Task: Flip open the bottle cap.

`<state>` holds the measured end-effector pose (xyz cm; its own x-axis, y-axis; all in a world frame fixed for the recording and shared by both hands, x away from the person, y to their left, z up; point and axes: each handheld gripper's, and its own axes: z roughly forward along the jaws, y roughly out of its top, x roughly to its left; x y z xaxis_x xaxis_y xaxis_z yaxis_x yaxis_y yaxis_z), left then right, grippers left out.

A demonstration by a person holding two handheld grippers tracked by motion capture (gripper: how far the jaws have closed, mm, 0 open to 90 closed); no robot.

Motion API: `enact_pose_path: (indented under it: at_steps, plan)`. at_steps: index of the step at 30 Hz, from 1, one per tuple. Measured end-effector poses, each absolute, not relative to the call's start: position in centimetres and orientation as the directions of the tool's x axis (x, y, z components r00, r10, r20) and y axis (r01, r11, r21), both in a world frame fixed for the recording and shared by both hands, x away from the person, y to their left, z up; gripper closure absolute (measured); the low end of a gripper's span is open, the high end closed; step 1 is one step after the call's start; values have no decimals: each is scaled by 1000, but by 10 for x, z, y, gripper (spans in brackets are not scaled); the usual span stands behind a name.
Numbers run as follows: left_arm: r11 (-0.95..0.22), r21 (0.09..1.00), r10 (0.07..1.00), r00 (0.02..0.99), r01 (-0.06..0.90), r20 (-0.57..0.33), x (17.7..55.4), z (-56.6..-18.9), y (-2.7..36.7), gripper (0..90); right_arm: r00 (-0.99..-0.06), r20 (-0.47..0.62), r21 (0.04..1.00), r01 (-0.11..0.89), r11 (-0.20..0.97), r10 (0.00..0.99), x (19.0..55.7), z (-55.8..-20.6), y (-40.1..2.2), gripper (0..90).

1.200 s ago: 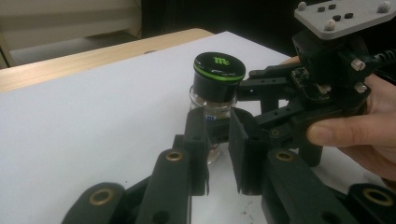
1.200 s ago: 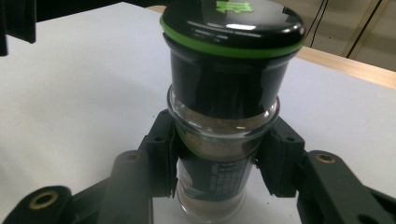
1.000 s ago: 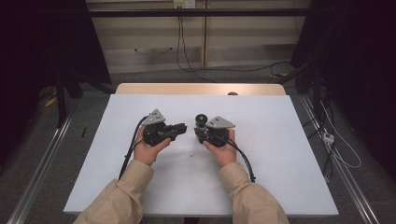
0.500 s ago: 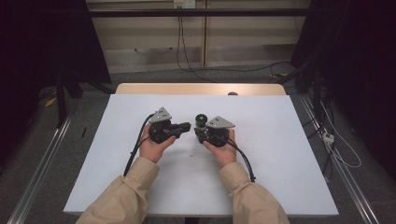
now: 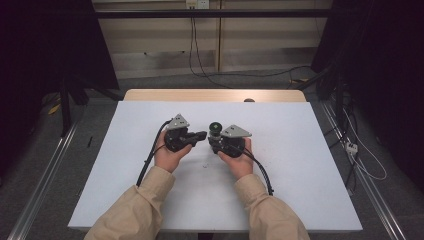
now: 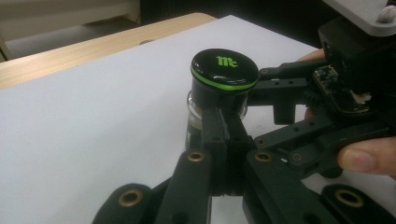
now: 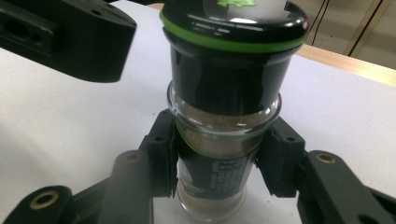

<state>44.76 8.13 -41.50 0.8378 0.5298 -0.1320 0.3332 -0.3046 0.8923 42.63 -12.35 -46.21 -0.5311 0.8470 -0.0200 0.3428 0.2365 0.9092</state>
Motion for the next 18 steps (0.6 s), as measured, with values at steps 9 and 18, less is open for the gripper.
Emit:
enact_pose_path:
  at_steps: [9, 18]
  plan:
    - [-299, 893, 529, 837, 338, -140, 451, -418, 76, 900, -532, -21, 909, 343, 238, 847, 426, -462, -123, 533]
    - [-309, 892, 530, 838, 331, -128, 452, -415, 70, 900, -531, -20, 908, 345, 238, 847, 427, -463, -124, 534]
